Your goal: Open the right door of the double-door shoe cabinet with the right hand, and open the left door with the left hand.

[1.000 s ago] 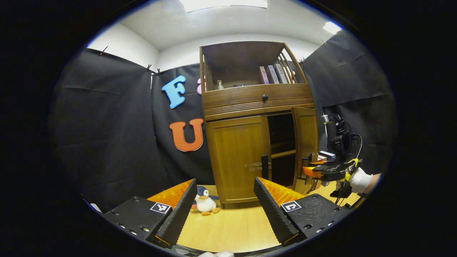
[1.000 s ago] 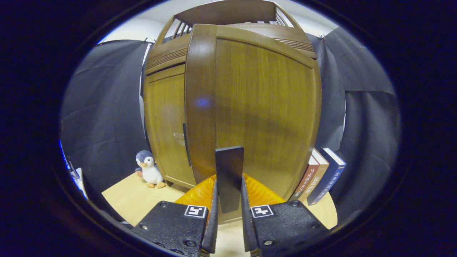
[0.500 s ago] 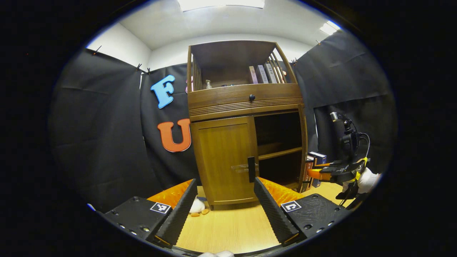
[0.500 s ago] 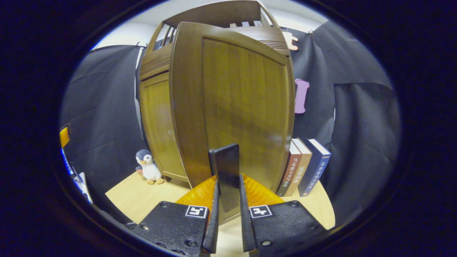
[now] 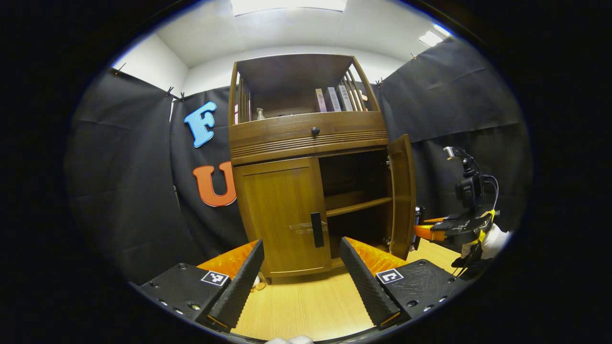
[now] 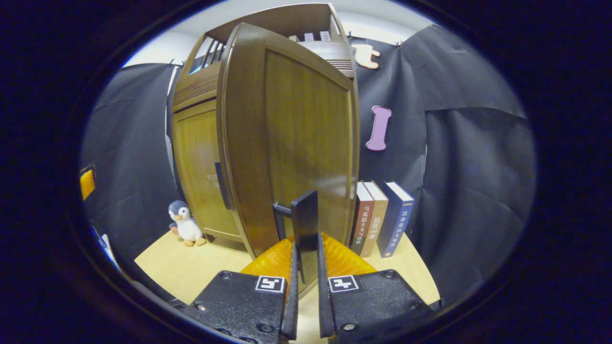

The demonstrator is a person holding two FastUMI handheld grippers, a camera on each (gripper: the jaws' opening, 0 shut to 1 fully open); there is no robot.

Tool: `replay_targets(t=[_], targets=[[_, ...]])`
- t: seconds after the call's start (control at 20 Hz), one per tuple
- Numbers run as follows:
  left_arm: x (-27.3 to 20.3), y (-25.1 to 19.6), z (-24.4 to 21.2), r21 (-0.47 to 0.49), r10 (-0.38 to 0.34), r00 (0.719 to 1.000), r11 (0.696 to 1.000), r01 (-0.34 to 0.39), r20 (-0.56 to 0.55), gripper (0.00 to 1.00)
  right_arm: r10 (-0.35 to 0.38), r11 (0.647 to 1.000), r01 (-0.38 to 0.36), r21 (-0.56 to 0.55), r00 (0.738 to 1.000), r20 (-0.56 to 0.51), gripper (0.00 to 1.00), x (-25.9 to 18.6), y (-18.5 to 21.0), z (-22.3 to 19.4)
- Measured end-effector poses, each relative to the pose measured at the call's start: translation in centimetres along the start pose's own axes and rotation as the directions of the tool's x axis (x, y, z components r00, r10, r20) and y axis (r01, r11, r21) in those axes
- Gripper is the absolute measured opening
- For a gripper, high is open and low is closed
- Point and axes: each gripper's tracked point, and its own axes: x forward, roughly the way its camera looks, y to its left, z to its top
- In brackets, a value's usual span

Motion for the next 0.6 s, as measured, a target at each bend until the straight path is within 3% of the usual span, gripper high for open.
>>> replay_targets(t=[0.4,0.6], targets=[[1.2,-2.7,0.0,-0.007,-0.054,0.999,0.999,0.054,-0.003,0.96,-0.116,0.993,0.116,0.028,0.993,0.001,0.06,-1.8,-6.9,0.0],[1.4,-3.9,0.2,-0.002,-0.067,0.998,0.998,0.067,-0.004,0.96,-0.104,0.994,0.104,-0.017,0.995,0.007,0.04,-1.9,-9.4,0.2]])
